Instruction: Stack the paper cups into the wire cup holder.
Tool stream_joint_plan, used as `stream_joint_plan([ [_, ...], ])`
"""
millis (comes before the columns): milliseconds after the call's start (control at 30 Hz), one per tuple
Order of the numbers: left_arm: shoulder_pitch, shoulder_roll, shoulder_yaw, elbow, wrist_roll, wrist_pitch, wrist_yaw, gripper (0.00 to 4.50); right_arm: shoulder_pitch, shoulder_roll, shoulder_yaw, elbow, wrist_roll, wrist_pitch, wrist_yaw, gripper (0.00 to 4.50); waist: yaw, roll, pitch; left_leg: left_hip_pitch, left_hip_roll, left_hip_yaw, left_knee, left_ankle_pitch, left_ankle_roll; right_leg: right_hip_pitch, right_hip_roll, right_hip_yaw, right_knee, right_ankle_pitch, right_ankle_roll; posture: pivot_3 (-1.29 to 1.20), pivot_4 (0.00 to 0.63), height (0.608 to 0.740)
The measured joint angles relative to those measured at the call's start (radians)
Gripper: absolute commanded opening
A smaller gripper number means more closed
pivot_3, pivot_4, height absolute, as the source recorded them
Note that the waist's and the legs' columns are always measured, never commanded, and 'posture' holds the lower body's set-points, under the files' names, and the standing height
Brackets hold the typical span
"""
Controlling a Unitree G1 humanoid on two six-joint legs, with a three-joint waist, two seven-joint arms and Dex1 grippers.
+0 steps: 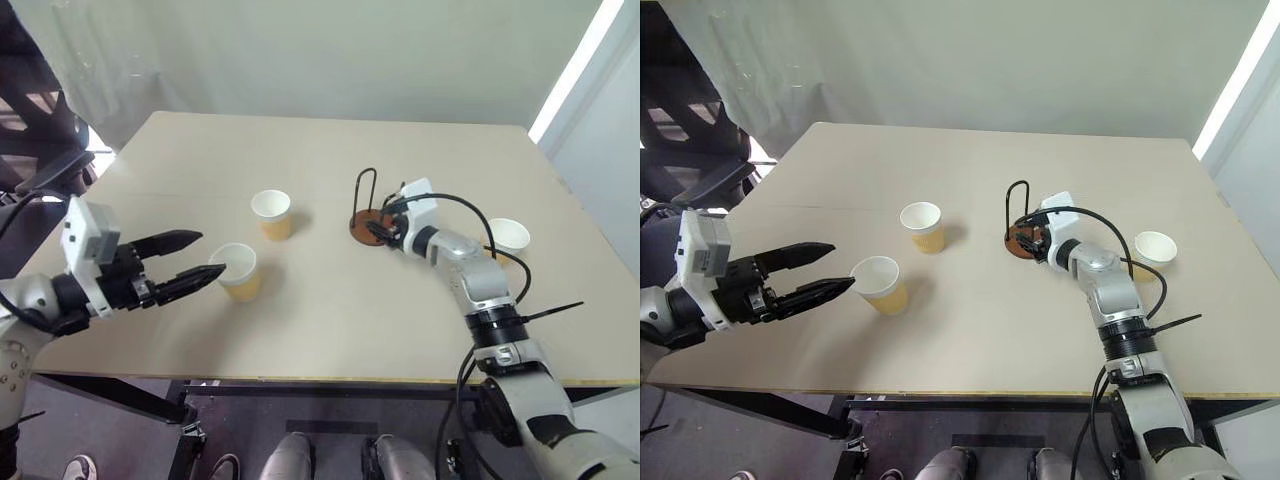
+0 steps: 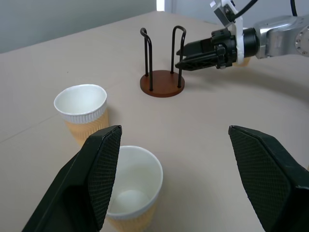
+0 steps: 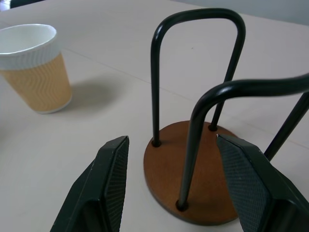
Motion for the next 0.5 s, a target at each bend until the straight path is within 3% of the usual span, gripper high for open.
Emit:
stream_joint_plan([
  [500, 0.021, 0.000, 0.004, 0.002, 0.010, -0.036, 0.010, 3.77, -0.044, 0.083, 0.010, 0.181, -0.073, -0.142, -0.042, 2.93, -0.004, 0.000, 0.000, 0.000, 0.002, 0.000, 0.000, -0.003, -0.006, -0.002, 0.002, 0.000, 0.001, 0.000, -0.004, 0.00, 0.150, 0.740],
])
